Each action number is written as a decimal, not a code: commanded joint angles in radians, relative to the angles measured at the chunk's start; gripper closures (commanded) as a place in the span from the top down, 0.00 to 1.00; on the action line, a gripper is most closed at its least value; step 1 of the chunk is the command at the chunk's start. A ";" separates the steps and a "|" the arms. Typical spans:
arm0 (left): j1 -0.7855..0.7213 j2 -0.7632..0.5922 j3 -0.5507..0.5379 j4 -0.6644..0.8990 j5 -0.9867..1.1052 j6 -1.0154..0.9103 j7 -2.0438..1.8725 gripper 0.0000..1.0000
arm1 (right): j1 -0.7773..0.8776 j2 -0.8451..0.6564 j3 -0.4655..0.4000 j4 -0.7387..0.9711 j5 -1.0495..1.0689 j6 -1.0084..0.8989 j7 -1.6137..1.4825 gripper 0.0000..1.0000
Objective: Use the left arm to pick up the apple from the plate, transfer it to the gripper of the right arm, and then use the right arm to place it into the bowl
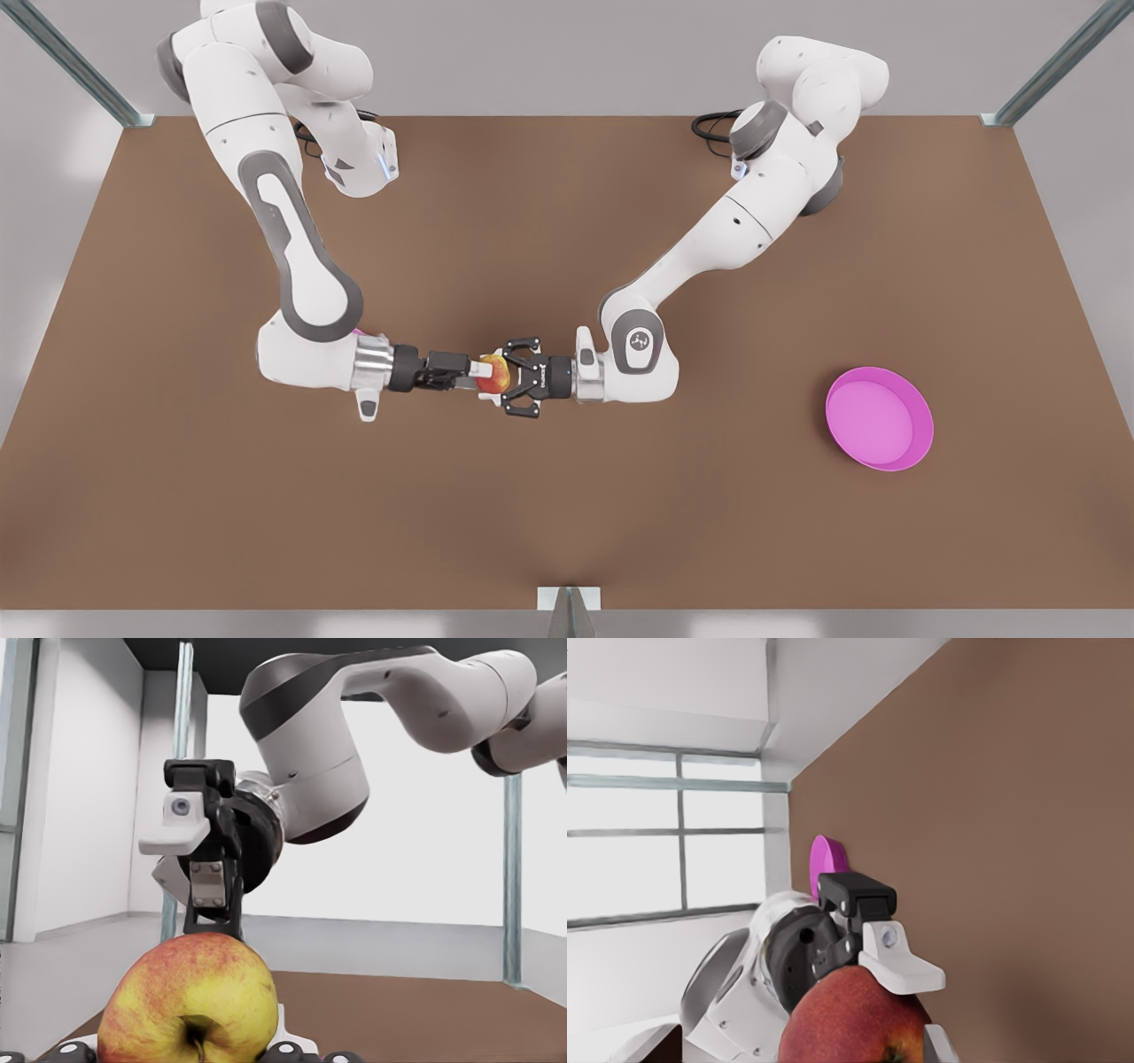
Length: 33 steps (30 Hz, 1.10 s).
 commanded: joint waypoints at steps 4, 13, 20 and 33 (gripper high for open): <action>0.000 -0.001 -0.001 0.000 0.003 0.000 0.234 0.70 | -0.001 0.003 0.001 -0.007 0.020 0.090 -0.103 1.00; 0.000 -0.002 0.001 0.000 0.003 0.000 0.236 0.71 | -0.004 -0.031 0.007 -0.076 0.017 0.068 -0.104 1.00; 0.000 -0.001 0.006 0.000 0.004 0.002 0.236 0.71 | 0.033 -0.027 0.012 -0.076 0.017 0.117 -0.106 1.00; 0.001 -0.002 0.004 0.000 0.004 0.008 0.228 0.92 | 0.032 -0.027 0.015 -0.084 0.017 0.114 -0.141 0.61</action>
